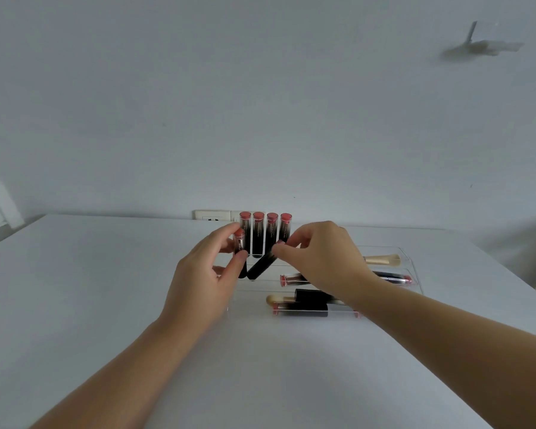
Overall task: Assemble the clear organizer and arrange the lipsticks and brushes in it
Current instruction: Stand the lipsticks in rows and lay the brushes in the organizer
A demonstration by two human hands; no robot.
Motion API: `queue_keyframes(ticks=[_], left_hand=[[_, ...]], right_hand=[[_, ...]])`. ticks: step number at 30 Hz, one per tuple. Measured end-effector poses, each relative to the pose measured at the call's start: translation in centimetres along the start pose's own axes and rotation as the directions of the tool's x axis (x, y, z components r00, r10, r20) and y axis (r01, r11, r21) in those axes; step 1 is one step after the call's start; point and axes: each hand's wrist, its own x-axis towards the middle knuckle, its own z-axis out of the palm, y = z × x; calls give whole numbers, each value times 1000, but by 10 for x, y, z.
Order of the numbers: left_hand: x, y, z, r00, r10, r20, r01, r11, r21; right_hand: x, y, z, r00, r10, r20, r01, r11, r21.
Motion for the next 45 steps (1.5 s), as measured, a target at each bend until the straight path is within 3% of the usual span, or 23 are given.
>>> queue_keyframes(ticks=[6,11,22,30,34,45], left_hand=[[0,-1,-1,999,27,46,-29,999,43],[-1,-3,0,997,45,60,-51,994,94],[4,-1,-1,995,83,49,-93,968,234],[5,-3,-1,995,73,65,-86,970,226],[4,-4,-2,995,64,82,-81,973,215],[3,-11,-4,993,-10,120,-11,985,171]], right_hand=[[-9,-11,19,998,-41,-40,47,986,160],[-11,-17,30,993,-61,-104,79,981,178],[-8,-13,36,990,-116,-79,135,943,303],[-8,-8,34,955,-294,-49,298,940,166],[-10,-7,35,905,-408,-117,417,907,61],[-14,-6,29,912,-410,-4,410,912,-33]])
